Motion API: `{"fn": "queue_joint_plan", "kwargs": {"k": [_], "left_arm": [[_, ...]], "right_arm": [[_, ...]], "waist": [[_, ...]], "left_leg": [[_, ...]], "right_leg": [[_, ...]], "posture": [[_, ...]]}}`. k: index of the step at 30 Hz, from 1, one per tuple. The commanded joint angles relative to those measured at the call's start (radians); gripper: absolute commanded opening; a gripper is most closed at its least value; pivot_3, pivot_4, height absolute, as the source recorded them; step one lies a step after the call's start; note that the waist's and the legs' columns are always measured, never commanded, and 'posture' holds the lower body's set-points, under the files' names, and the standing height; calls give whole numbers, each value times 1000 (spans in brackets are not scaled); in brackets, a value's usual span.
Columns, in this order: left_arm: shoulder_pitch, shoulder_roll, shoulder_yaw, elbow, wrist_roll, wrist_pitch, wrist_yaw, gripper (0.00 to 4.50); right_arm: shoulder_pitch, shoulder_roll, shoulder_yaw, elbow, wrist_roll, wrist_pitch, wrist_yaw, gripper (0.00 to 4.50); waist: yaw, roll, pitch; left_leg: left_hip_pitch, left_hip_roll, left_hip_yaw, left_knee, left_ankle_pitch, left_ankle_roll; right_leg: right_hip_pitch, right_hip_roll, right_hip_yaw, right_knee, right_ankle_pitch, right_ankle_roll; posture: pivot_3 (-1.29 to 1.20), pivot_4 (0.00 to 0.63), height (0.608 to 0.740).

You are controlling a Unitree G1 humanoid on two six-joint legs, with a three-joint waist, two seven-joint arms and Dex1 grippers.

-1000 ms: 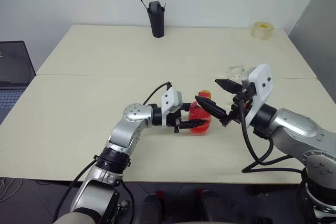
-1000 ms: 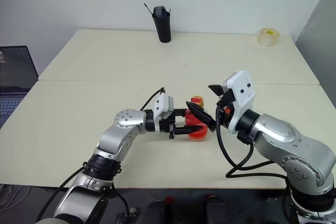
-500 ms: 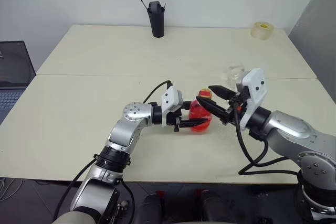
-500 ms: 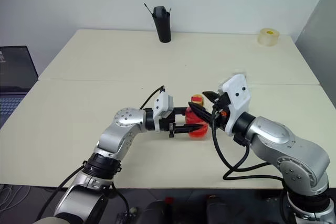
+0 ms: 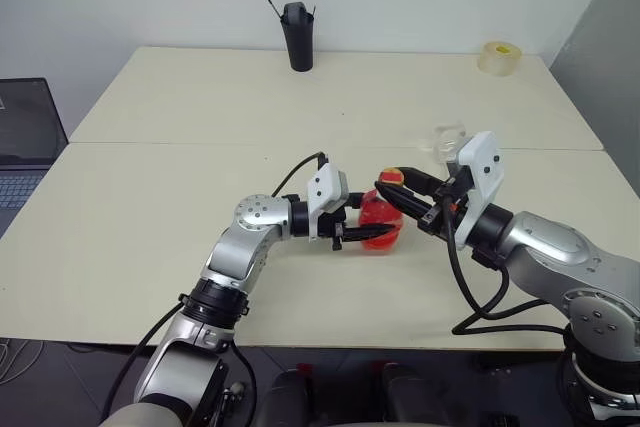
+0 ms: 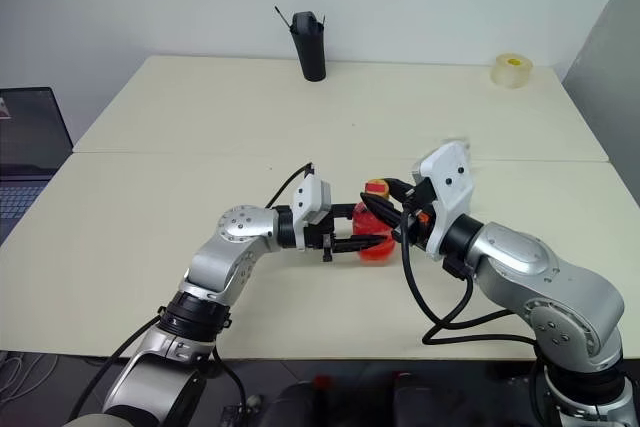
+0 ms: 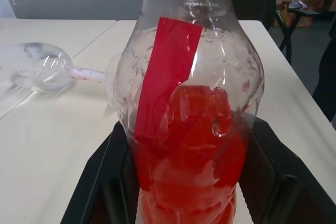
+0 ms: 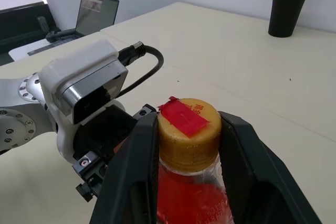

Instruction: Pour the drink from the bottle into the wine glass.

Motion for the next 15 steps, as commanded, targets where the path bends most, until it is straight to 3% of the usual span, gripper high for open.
{"fn": "queue_joint_plan", "kwargs": {"k": [1, 5, 15], "left_arm": [[-17, 0, -5, -30, -2, -20, -4, 2064], [-19, 1, -8, -31, -2, -18, -7, 2050], [-12, 8, -28, -50, -7, -11, -26, 1908]], "right_arm": [[-24, 9, -23, -11, -1, -33, 12, 1264], [-37, -26, -14, -1, 15, -43, 111, 1264], [-32, -201, 36, 189, -70, -227, 622, 1264]], "waist": [[0, 0, 0], [0, 0, 0], [0, 0, 0]], "left_leg": [[0, 0, 0, 0, 0, 0], [0, 0, 0, 0, 0, 0], [0, -1, 0, 0, 0, 0]], "right_leg": [[0, 0, 0, 0, 0, 0], [0, 0, 0, 0, 0, 0], [0, 0, 0, -1, 0, 0]], "posture": [[0, 150, 740], [0, 150, 740], [0, 150, 740]]}}
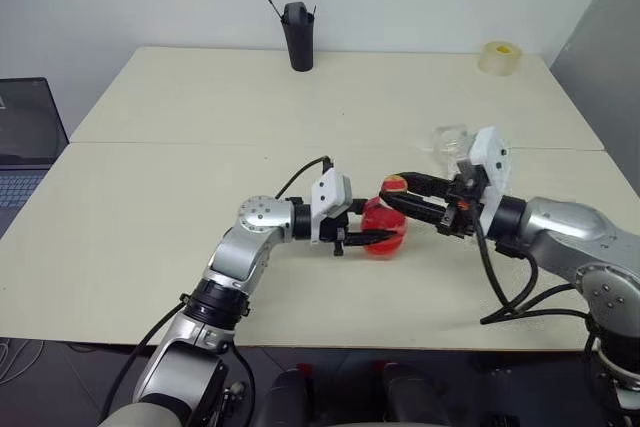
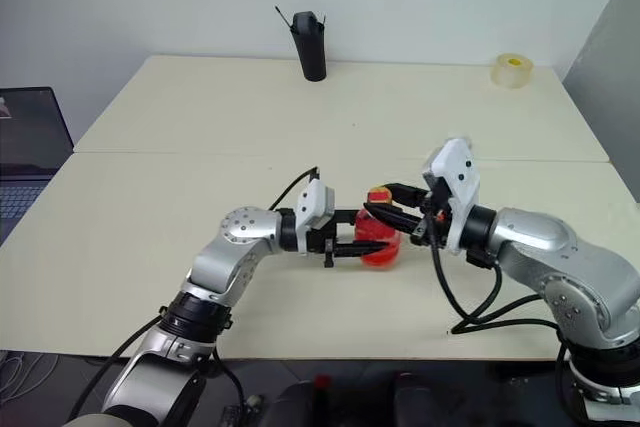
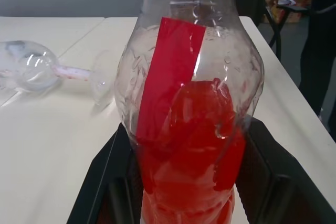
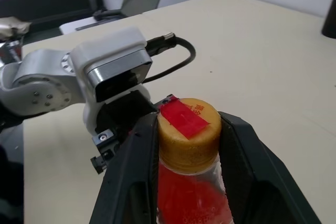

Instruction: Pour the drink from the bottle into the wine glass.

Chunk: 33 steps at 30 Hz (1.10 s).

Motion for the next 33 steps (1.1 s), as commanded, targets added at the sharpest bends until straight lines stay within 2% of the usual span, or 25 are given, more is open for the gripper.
{"fn": "queue_joint_plan", "kwargs": {"k": [1, 7, 13, 22, 25, 29, 33], "left_arm": [[-10, 4, 8, -51, -9, -6, 3, 1889], [0, 14, 1, -76, -15, 6, 3, 1752], [3, 18, -1, -79, -15, 6, 0, 1653], [-16, 6, -7, -50, -11, -1, 5, 1563], [-19, 6, -9, -46, -11, -2, 4, 1554], [-26, 7, -8, -30, -7, -11, 3, 1554], [-23, 0, -7, -16, 3, -26, 20, 1553]], "right_arm": [[-1, -31, 34, 36, -33, -106, 202, 1264], [-36, -50, 67, 153, -102, -197, 373, 1264], [-54, -40, 47, 164, -91, -170, 376, 1264], [-54, -19, -56, 86, 11, -80, 269, 4383], [-41, -21, -95, 50, 23, -65, 208, 4500], [-28, -3, -130, -30, -30, -21, -1, 4500], [-6, 76, -145, -183, 41, 75, -235, 4500]], "waist": [[0, 0, 0], [0, 0, 0], [1, 0, 0], [2, 0, 0], [2, 0, 0], [1, 0, 0], [1, 0, 0]], "left_leg": [[0, 0, 0, 0, 0, 0], [0, 0, 0, 0, 0, 0], [0, 0, 0, 0, 0, 0], [0, 0, 0, 0, 0, 0], [0, 0, 0, 0, 0, 0], [0, 0, 0, 0, 0, 0], [0, 1, 0, 0, 0, 0]], "right_leg": [[0, 0, 0, 0, 0, 0], [0, 0, 0, 0, 0, 0], [0, 0, 0, 0, 0, 0], [0, -1, 0, 0, 0, 0], [0, -1, 0, 0, 0, 0], [0, -1, 0, 0, 0, 0], [0, -1, 1, 0, 0, 0]], "posture": [[0, 150, 740], [0, 150, 740], [0, 150, 740], [0, 150, 740], [0, 150, 740], [0, 150, 740], [0, 150, 740]]}}
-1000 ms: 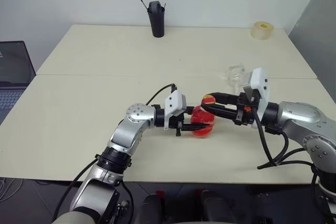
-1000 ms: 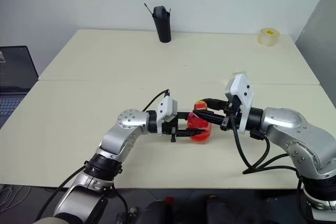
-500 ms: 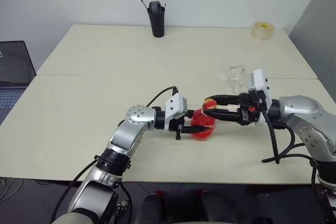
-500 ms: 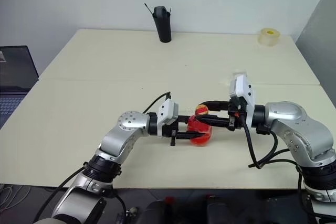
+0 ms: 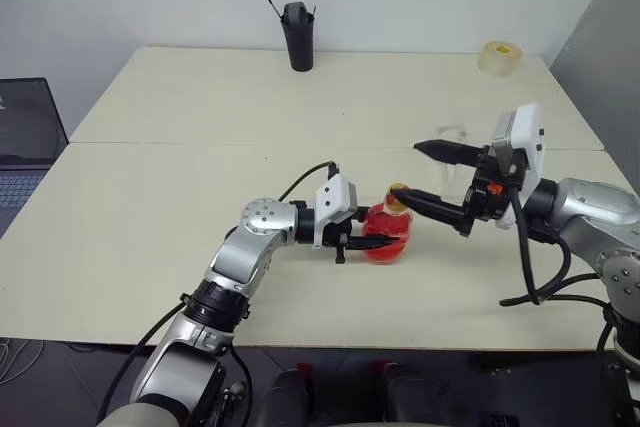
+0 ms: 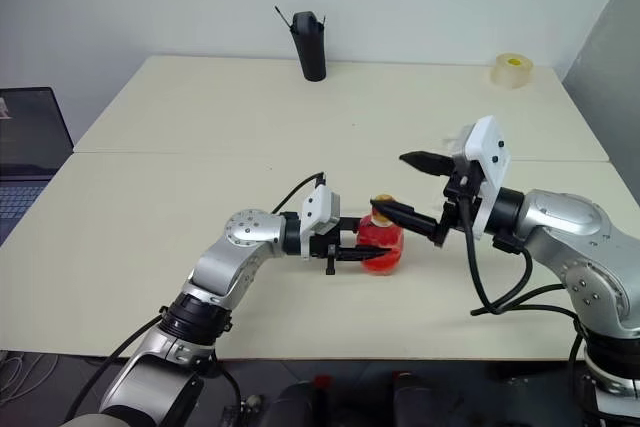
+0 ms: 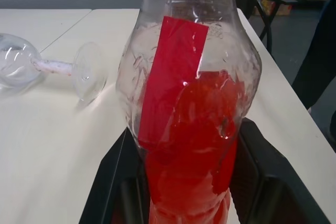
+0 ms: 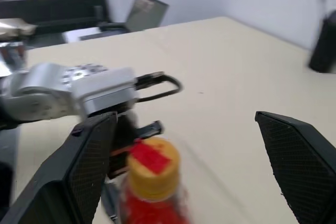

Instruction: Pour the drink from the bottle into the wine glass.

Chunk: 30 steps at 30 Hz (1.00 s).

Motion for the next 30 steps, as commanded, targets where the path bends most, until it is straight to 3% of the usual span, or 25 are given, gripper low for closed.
{"fn": "queue_joint_plan", "kwargs": {"k": [1, 7, 13, 30], "left_arm": [[-20, -13, 17, -10, 0, -34, 15, 1553], [-26, -35, 13, 11, 9, -50, 33, 1552], [-34, -53, 16, 26, 19, -68, 42, 1552], [-42, -47, 14, 54, 24, -88, 35, 1525]], "right_arm": [[26, 49, -30, -157, 75, 76, -188, 4500], [78, 120, -26, -287, 220, 149, -429, 4500], [85, 145, 3, -311, 141, 212, -659, 4500], [78, 242, 87, -363, 277, 232, -882, 4500]], "waist": [[0, 0, 0], [0, 0, 0], [-1, 0, 0], [-2, 0, 0]], "left_leg": [[0, 0, 0, 0, 0, 0], [-1, 0, -1, 0, 0, 0], [0, -1, -1, 0, 0, 0], [0, -1, -1, 0, 0, 0]], "right_leg": [[0, 0, 0, 0, 0, 0], [0, 0, 1, 0, 0, 0], [0, 0, 1, 0, 0, 0], [0, 1, 0, 0, 0, 0]], "posture": [[0, 150, 740], [0, 150, 740], [0, 150, 740], [0, 150, 740]]}}
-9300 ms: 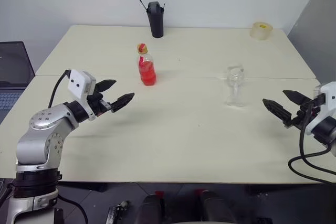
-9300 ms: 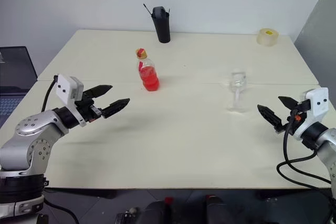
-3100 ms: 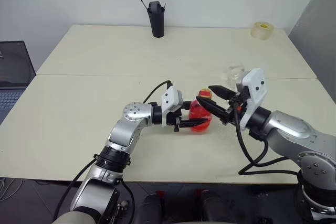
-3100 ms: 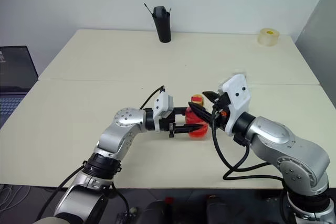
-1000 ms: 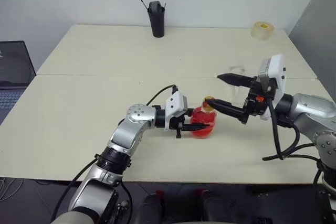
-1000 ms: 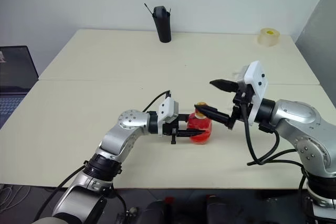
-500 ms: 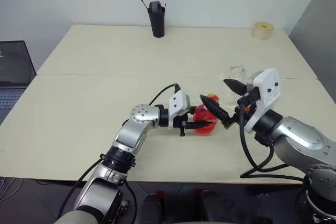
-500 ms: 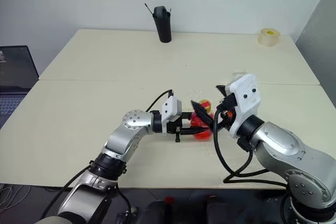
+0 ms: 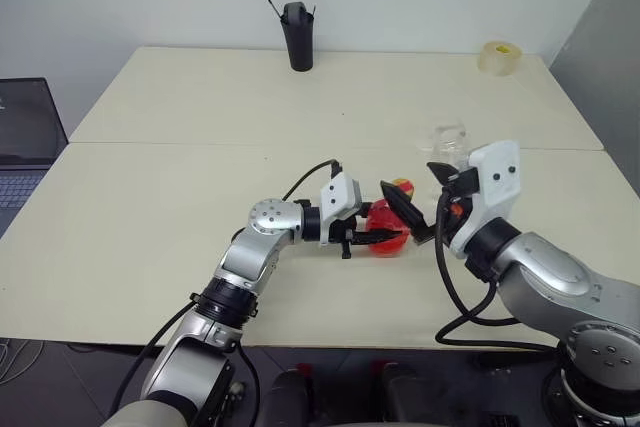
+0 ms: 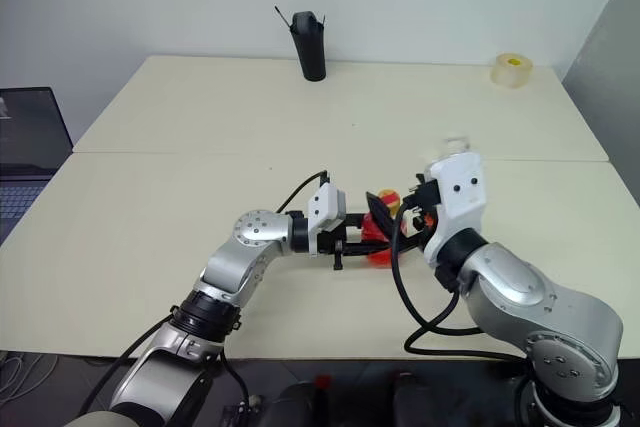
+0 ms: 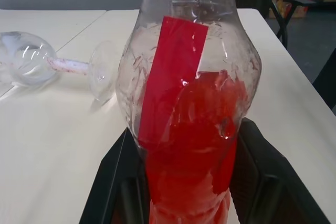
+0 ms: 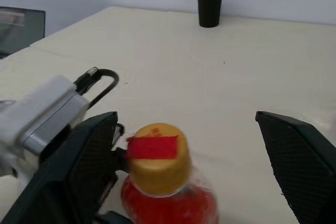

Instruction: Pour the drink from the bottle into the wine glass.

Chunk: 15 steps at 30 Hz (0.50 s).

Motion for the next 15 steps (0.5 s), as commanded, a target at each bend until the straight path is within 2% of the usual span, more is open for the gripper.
{"fn": "queue_joint_plan", "kwargs": {"k": [1, 8, 11, 15], "left_arm": [[-27, -5, 14, -16, -4, -34, -6, 1525], [-31, -7, 15, -6, -2, -44, -5, 1524], [-30, -6, 14, -6, -2, -45, -6, 1524], [-30, -6, 13, -3, 0, -47, -7, 1524]], "right_arm": [[-19, -8, 7, -89, 45, -9, -38, 4500], [-17, -32, 14, -69, 69, -11, -106, 4500], [-18, -37, 17, -69, 80, -20, -120, 3941], [-16, -43, 21, -67, 88, -28, -125, 2597]], "waist": [[0, 0, 0], [0, 0, 0], [0, 0, 0], [0, 0, 0]], "left_leg": [[0, 0, 0, 0, 0, 0], [0, 0, 0, 0, 0, 0], [0, 0, 0, 0, 0, 0], [0, 0, 0, 0, 0, 0]], "right_leg": [[0, 0, 0, 0, 0, 0], [0, 0, 0, 0, 0, 0], [0, 0, 0, 0, 0, 0], [0, 0, 0, 0, 0, 0]], "posture": [[0, 150, 740], [0, 150, 740], [0, 150, 740], [0, 150, 740]]}}
